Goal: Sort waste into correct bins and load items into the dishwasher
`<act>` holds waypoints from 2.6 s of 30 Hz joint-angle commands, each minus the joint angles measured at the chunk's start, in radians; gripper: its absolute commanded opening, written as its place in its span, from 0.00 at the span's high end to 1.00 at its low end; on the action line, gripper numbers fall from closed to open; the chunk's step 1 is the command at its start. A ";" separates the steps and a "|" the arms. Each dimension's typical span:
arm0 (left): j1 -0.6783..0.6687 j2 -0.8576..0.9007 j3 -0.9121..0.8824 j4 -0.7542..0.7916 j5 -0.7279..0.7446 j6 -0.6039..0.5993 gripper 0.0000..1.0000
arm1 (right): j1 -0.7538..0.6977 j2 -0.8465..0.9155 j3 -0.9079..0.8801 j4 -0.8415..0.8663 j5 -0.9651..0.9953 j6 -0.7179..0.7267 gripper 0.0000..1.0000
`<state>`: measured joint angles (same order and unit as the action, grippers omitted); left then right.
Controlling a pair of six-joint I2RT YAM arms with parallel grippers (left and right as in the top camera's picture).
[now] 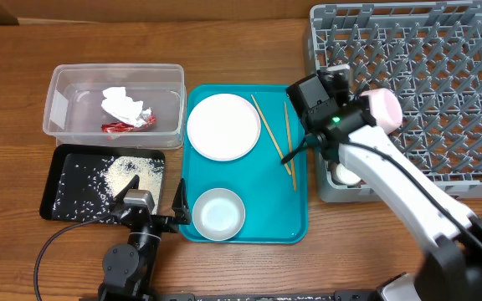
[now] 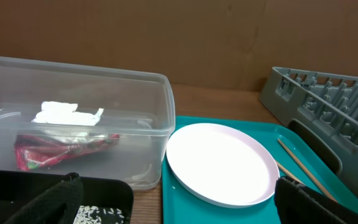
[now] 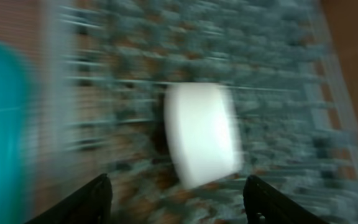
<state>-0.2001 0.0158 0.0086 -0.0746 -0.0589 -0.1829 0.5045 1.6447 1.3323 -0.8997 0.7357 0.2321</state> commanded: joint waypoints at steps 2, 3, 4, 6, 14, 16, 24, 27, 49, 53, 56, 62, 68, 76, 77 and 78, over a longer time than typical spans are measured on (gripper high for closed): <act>0.003 -0.009 -0.004 0.002 0.007 -0.004 0.00 | 0.076 -0.097 0.055 -0.027 -0.705 0.003 0.32; 0.003 -0.009 -0.004 0.002 0.007 -0.004 0.00 | 0.089 -0.096 0.054 -0.031 -0.822 0.003 0.33; 0.003 -0.009 -0.004 0.002 0.007 -0.004 0.00 | 0.102 -0.091 0.046 -0.029 -0.924 0.003 0.34; 0.003 -0.009 -0.004 0.002 0.007 -0.004 0.00 | 0.137 -0.078 0.019 -0.021 -1.052 0.004 0.34; 0.003 -0.009 -0.004 0.002 0.007 -0.004 0.00 | 0.239 0.031 -0.123 0.032 -0.994 0.151 0.38; 0.003 -0.009 -0.004 0.002 0.007 -0.004 0.00 | 0.253 0.073 -0.142 0.040 -1.034 0.186 0.38; 0.003 -0.009 -0.004 0.002 0.007 -0.004 0.00 | 0.301 0.204 -0.146 0.064 -1.111 0.245 0.89; 0.003 -0.009 -0.004 0.002 0.007 -0.004 0.00 | 0.283 0.192 -0.133 0.054 -1.076 0.249 0.96; 0.003 -0.009 -0.004 0.002 0.007 -0.004 0.00 | -0.208 -0.220 0.011 0.130 0.413 0.230 0.96; 0.003 -0.009 -0.004 0.002 0.007 -0.004 0.00 | -0.369 -0.168 0.011 0.106 0.418 0.229 0.96; 0.003 -0.009 -0.004 0.002 0.007 -0.004 0.00 | -0.450 -0.118 0.010 0.098 0.406 0.229 0.96; 0.003 -0.009 -0.004 0.002 0.007 -0.004 0.00 | -0.557 -0.011 0.010 0.106 0.408 0.229 0.96; 0.003 -0.009 -0.004 0.002 0.007 -0.004 0.00 | -0.614 0.083 0.010 0.137 0.415 0.183 0.96; 0.003 -0.009 -0.004 0.002 0.007 -0.004 0.00 | -0.634 0.180 0.010 0.219 0.430 0.126 0.96; 0.003 -0.009 -0.004 0.002 0.007 -0.004 0.00 | -0.631 0.185 0.010 0.221 0.428 0.126 0.96; 0.003 -0.009 -0.004 0.002 0.007 -0.004 0.00 | -0.627 0.194 0.010 0.221 0.423 0.126 0.96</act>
<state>-0.2001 0.0158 0.0086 -0.0746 -0.0589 -0.1829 -0.1299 1.8210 1.3418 -0.6891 1.1339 0.3714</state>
